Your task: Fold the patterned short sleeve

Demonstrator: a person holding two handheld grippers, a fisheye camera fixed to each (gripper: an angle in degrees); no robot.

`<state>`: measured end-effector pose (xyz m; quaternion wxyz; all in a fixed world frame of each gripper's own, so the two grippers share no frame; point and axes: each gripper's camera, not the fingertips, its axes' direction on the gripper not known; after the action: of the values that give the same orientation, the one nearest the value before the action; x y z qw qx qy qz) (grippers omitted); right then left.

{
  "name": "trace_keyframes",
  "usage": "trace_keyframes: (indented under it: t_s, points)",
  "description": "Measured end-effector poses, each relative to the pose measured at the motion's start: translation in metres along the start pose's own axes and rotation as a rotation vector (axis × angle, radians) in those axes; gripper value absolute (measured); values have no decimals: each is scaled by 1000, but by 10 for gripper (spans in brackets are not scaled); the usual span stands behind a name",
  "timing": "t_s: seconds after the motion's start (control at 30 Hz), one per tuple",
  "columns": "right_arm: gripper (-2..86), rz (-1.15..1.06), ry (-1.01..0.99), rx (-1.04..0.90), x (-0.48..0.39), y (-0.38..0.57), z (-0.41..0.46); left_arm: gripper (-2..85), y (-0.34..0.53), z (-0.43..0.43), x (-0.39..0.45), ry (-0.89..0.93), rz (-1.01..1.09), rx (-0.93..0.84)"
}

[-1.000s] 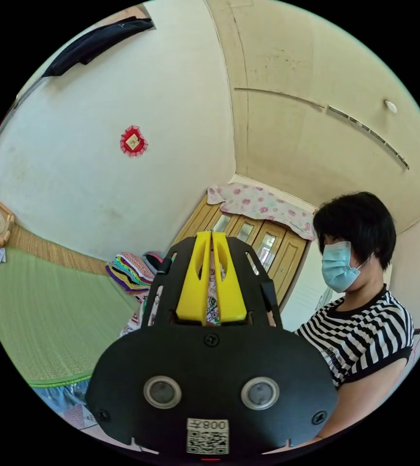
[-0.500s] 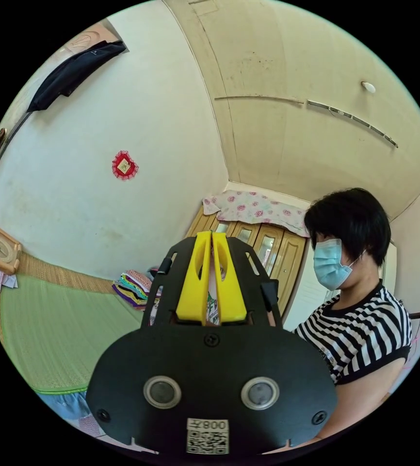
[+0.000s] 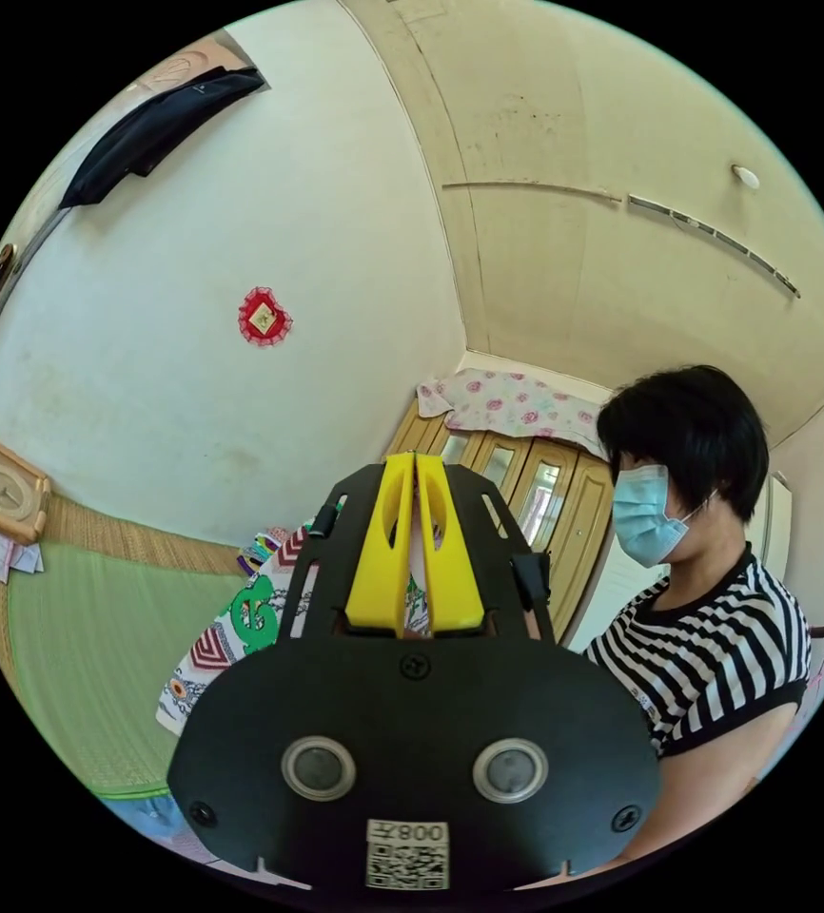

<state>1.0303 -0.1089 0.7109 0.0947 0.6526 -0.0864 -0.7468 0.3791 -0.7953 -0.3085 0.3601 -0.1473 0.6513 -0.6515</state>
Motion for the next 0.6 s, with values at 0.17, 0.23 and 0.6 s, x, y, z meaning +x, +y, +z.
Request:
trace_keyframes:
  t_s: [0.17, 0.23, 0.6]
  points:
    - [10, 90, 27, -28, 72, -25, 59, 3, -9, 77, -58, -67, -22, -72]
    - [11, 121, 49, -53, 106, -36, 87, 4, -14, 128, -101, -133, -26, -123]
    - [7, 572, 216, -305, 420, -39, 334, 54, 69, 392, -419, -563, -391, -504]
